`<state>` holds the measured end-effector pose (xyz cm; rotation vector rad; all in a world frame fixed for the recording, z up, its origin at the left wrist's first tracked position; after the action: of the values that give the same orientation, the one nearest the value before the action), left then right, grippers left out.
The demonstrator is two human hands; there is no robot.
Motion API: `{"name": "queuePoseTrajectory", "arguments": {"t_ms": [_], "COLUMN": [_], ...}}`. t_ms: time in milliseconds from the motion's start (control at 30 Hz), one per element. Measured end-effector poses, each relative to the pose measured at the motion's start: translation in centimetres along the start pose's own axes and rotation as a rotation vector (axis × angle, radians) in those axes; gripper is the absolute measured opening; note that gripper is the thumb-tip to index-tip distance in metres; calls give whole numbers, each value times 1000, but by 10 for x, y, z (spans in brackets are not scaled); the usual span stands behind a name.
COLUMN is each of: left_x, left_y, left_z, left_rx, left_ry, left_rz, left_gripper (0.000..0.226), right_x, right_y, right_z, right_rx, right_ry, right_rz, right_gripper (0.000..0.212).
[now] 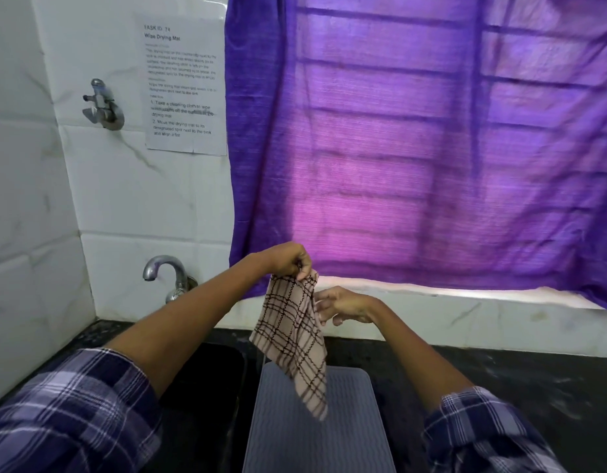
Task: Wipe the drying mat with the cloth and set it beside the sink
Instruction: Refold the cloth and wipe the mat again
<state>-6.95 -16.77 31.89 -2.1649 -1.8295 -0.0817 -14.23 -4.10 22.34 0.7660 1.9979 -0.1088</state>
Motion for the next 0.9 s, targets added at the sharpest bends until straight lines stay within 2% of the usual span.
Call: {"name": "queuePoseTrajectory", "arguments": {"t_ms": [133, 267, 367, 433, 500, 533, 600, 667, 767, 900], "left_x": [-2, -4, -6, -8, -9, -10, -12, -14, -16, -22], "left_y": [2, 2, 3, 3, 3, 3, 4, 5, 9, 15], "left_z": [1, -6, -9, -8, -7, -6, -5, -5, -2, 1], "left_rx": [1, 46, 73, 86, 93, 91, 87, 88, 80, 81], "left_ry": [-9, -5, -11, -16, -19, -21, -20, -10, 1, 44], "left_rz": [-15, -36, -47, -56, -60, -62, -70, -78, -86, -107], "left_gripper": [24, 26, 26, 27, 27, 27, 27, 28, 27, 25], "right_x": [1, 16, 26, 30, 36, 41, 51, 60, 59, 51], "right_y": [-1, -1, -1, -2, -3, -3, -4, -6, -12, -11], "right_z": [7, 13, 18, 19, 19, 20, 28, 34, 30, 9], "right_rx": [15, -1, 97, 245, 382, 396, 304, 252, 374, 581], "right_ry": [-13, -140, -78, -35, -14, -3, 7, -124, -281, -246], "right_rz": [-49, 1, 51, 41, 57, 98, 206, 214, 77, 35], "right_gripper": [32, 65, 79, 70, 52, 44, 32, 24, 16, 4]}}
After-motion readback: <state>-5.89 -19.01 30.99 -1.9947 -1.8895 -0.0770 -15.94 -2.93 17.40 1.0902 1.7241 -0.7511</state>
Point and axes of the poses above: each hand's wrist, its own y-axis away from the middle knuckle, its own z-axis out of the palm, x = y × z, the point moved 4 cm from there along -y, towards the middle knuckle, and after that the axes turned 4 degrees about x, right-handed, at the moved point
